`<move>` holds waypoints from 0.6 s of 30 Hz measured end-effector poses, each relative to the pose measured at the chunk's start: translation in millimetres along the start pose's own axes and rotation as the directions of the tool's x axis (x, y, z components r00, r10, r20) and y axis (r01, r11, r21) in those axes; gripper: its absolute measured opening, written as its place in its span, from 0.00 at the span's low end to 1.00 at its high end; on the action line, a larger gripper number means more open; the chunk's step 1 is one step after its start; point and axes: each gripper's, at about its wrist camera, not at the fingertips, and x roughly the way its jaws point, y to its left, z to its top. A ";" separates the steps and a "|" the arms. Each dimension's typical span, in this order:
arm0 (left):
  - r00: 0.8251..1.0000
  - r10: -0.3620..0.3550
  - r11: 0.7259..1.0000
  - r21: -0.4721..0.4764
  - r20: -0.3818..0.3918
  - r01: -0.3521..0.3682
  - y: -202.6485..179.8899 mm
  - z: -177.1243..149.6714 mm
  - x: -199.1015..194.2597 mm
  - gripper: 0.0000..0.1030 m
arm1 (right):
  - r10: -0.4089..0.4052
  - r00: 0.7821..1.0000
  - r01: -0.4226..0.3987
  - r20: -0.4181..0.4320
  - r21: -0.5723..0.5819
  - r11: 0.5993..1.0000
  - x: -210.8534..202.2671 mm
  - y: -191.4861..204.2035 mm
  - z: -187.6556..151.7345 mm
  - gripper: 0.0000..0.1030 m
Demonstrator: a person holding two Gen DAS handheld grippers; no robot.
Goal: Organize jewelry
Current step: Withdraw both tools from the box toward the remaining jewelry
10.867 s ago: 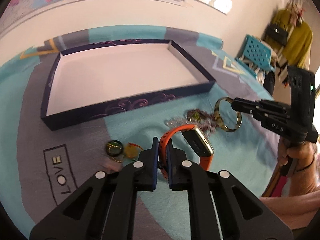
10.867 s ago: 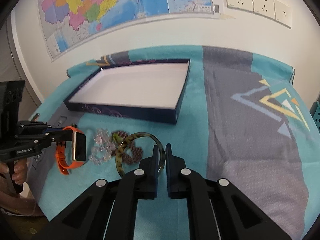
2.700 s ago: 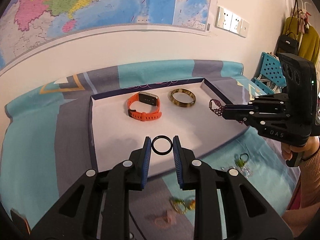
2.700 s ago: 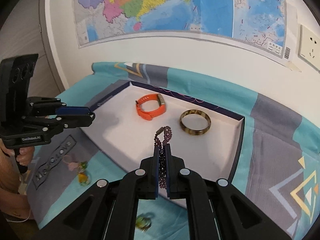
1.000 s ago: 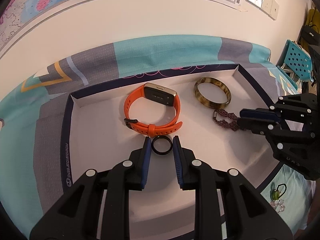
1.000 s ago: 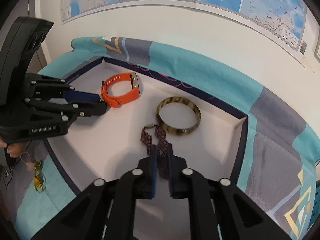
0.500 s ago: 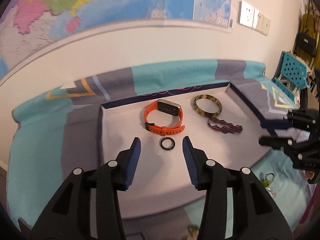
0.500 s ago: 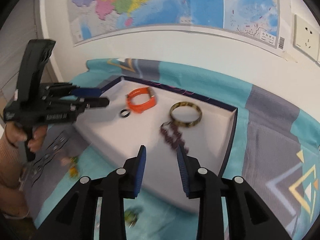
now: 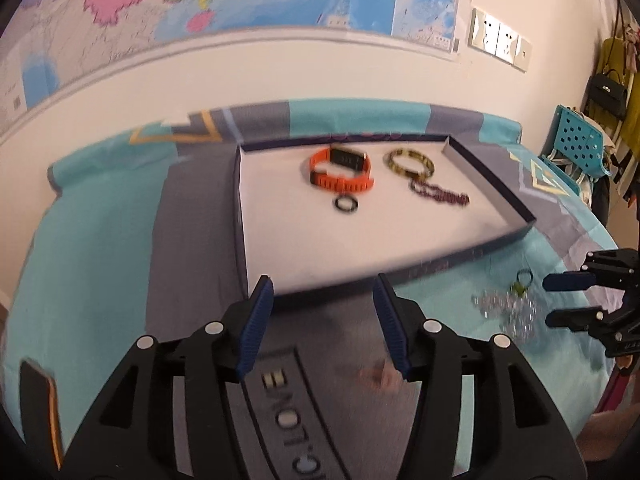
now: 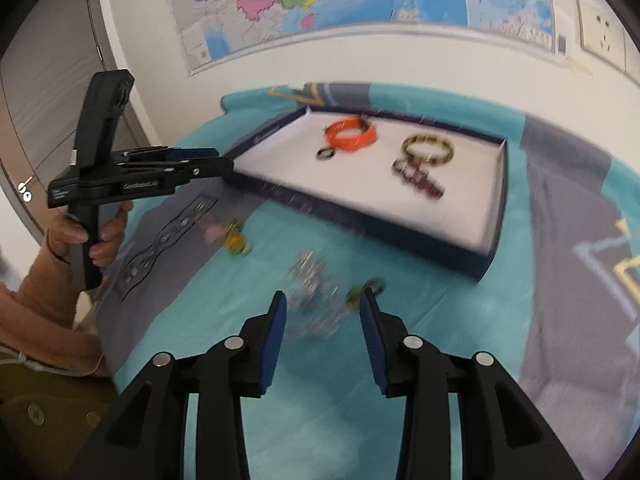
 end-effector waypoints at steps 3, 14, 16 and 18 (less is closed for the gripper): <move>1.000 -0.008 1.000 -0.016 -0.013 0.008 4.9 -10.2 -1.4 0.51 | -0.004 1.000 0.005 -0.024 0.024 1.000 10.1 3.5 -8.2 0.42; 0.999 -0.049 0.999 0.011 -0.019 0.049 0.2 -29.2 -13.8 0.53 | -0.042 0.999 0.042 -0.001 0.022 0.999 34.2 20.0 13.6 0.47; 0.997 -0.068 0.997 0.042 -0.030 0.070 -3.6 -33.5 -15.8 0.53 | -0.052 0.999 0.052 -0.006 0.023 0.998 34.9 19.3 14.3 0.43; 0.995 -0.094 0.993 0.070 -0.044 0.097 -8.0 -37.3 -15.9 0.53 | -0.062 0.998 0.062 -0.014 0.029 0.998 35.9 18.0 14.1 0.37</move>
